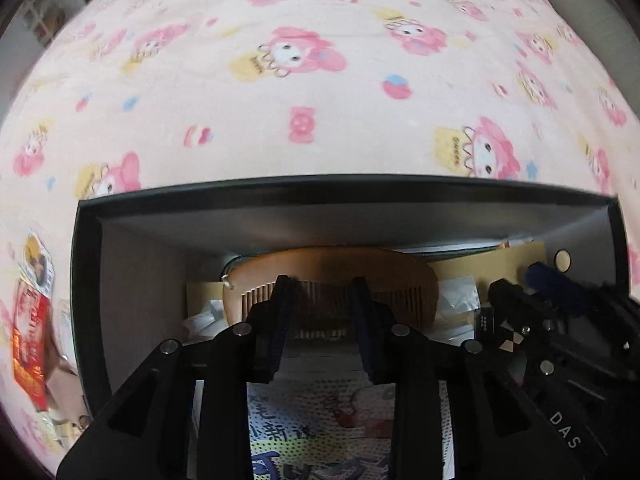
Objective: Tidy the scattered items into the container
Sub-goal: 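Open the left gripper and press the comb down into the box, then withdraw the left gripper up from the black box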
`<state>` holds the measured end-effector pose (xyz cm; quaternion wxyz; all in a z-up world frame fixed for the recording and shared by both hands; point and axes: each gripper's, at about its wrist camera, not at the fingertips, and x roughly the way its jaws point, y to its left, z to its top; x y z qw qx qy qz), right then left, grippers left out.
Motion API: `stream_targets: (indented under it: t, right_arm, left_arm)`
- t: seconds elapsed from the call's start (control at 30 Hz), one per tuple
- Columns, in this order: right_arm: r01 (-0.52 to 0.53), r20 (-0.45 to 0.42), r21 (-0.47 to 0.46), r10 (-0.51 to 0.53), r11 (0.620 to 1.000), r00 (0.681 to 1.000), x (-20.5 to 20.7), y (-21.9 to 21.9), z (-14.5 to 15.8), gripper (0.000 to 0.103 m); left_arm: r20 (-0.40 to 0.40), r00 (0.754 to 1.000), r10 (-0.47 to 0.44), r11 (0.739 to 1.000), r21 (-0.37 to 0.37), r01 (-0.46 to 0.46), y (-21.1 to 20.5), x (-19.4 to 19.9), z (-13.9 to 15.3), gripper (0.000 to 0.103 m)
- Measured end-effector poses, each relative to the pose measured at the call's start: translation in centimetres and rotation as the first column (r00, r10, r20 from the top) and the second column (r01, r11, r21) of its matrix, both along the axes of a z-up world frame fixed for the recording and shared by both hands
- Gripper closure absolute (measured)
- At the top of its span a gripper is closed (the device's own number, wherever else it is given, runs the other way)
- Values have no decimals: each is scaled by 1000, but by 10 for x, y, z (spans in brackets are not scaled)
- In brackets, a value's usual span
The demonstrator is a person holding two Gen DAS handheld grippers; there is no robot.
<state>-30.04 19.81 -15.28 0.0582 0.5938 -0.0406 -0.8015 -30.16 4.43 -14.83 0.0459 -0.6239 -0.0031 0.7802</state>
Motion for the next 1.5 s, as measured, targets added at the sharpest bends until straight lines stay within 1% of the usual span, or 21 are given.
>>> stream_targets:
  t: [0.1, 0.2, 0.27, 0.33, 0.37, 0.43, 0.47, 0.5, 0.53, 0.57, 0.63, 0.73, 0.77, 0.87, 0.93, 1.0, 1.1, 1.23, 1.37, 1.43, 1.5]
  right_arm:
    - [4, 7, -17, -4, 1000, 1000, -2, -2, -3, 69]
    - [47, -5, -13, -47, 999, 999, -5, 4, 1, 69]
    - [75, -53, 58, -72, 996, 996, -2, 5, 9, 69]
    - [79, -94, 139, -66, 987, 993, 1, 2, 13, 70]
    - [74, -94, 147, -61, 986, 994, 1, 1, 12, 71]
    - [71, -72, 125, -63, 990, 995, 0, 2, 8, 71]
    - [70, -60, 110, -64, 991, 996, 0, 4, 7, 71]
    - [67, -48, 94, -63, 993, 997, -2, 4, 4, 71]
    - [66, -33, 68, -64, 995, 997, -2, 5, 2, 71]
    - [65, -11, 29, -64, 997, 998, -4, 7, 0, 70]
    - [61, 29, -29, -60, 998, 998, -5, 8, -6, 70]
    - [51, 15, -37, -51, 998, 999, -1, 5, -3, 67]
    - [54, 11, -44, -53, 998, 999, 0, 5, 0, 67]
    - [64, -4, -59, -64, 996, 998, 4, 6, 6, 67]
    - [68, -18, -60, -70, 996, 997, 6, 8, 12, 67]
    - [70, -39, -79, -73, 994, 997, 14, 10, 20, 67]
    - [69, -72, -117, -78, 991, 994, 33, 15, 37, 67]
    - [87, -157, -127, -106, 988, 982, 60, 22, 68, 66]
    - [134, -258, -122, -162, 983, 953, 102, 25, 94, 62]
    - [139, -282, -136, -172, 981, 944, 124, 21, 100, 62]
    - [122, -317, -136, -160, 983, 935, 147, 10, 107, 62]
  left_arm:
    - [-6, 1000, -4, 996, 84, 5, -7, 1, 8, 72]
    - [-38, 997, -71, 986, 146, 76, 5, 4, 16, 71]
    - [-38, 993, -114, 978, 170, 118, 22, 5, 15, 69]
    - [-34, 993, -110, 984, 137, 114, 31, 1, 9, 69]
    - [-25, 994, -104, 988, 116, 106, 32, -2, 4, 69]
    - [-33, 995, -98, 989, 106, 101, 34, -4, 1, 69]
    - [-39, 994, -102, 991, 85, 105, 35, -4, 1, 68]
    - [-39, 994, -102, 994, 42, 104, 36, -4, 0, 67]
    - [-38, 995, -88, 996, -38, 87, 35, -3, -2, 61]
    - [-37, 997, -71, 996, -51, 69, 32, -4, -2, 54]
    - [-14, 1000, -17, 999, -28, 17, 19, -8, -3, 53]
    - [-14, 999, 39, 997, -59, -40, 1, -11, -3, 53]
    - [-13, 998, 55, 996, -62, -56, -5, -12, -3, 58]
    - [-4, 999, 52, 997, -50, -52, -7, -11, -1, 62]
    - [0, 999, 48, 999, -21, -48, -6, -8, 1, 64]
    - [-30, 999, 27, 998, 60, -25, -3, 3, 13, 64]
    - [-152, 988, -15, 990, 135, 36, 4, 34, 51, 62]
    - [-265, 963, -44, 969, 222, 105, 0, 70, 95, 51]
    - [-318, 944, -92, 958, 230, 171, 0, 103, 126, 50]
    - [-330, 937, -115, 953, 228, 198, -3, 117, 130, 50]
    - [-349, 927, -140, 953, 206, 221, -4, 140, 137, 50]
